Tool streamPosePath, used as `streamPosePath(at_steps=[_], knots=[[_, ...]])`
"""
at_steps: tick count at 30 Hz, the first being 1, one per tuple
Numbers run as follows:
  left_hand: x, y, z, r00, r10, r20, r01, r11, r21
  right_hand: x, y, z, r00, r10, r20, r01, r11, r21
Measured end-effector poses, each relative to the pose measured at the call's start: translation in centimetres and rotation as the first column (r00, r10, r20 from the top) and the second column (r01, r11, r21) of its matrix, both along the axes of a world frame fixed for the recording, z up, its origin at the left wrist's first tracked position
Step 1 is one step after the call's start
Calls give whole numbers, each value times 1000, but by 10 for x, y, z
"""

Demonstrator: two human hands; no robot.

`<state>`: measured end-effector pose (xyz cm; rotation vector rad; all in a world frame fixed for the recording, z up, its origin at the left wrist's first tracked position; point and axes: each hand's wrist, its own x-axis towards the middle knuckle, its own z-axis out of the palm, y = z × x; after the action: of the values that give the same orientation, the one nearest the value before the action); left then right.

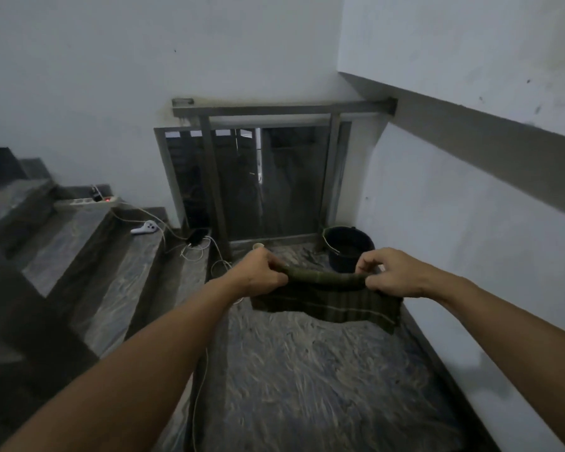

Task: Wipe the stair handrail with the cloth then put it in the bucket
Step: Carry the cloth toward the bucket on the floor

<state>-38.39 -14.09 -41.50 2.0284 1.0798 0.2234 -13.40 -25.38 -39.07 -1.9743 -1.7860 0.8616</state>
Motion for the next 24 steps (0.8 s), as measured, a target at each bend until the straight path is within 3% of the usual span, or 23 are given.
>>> streamPosePath(at_steps=[9,14,24], knots=[[51,120,14,998,-65,23,61,985,159,54,108,-1,981,-107,162,77,981,180],[94,192,6,994,-72,-81,90,965,247,98,179,-14,962,-168,215,126,973,194],[209,333,10,980,-44,-193,83,976,200,208,317,-5,943,-250,219,231,967,106]])
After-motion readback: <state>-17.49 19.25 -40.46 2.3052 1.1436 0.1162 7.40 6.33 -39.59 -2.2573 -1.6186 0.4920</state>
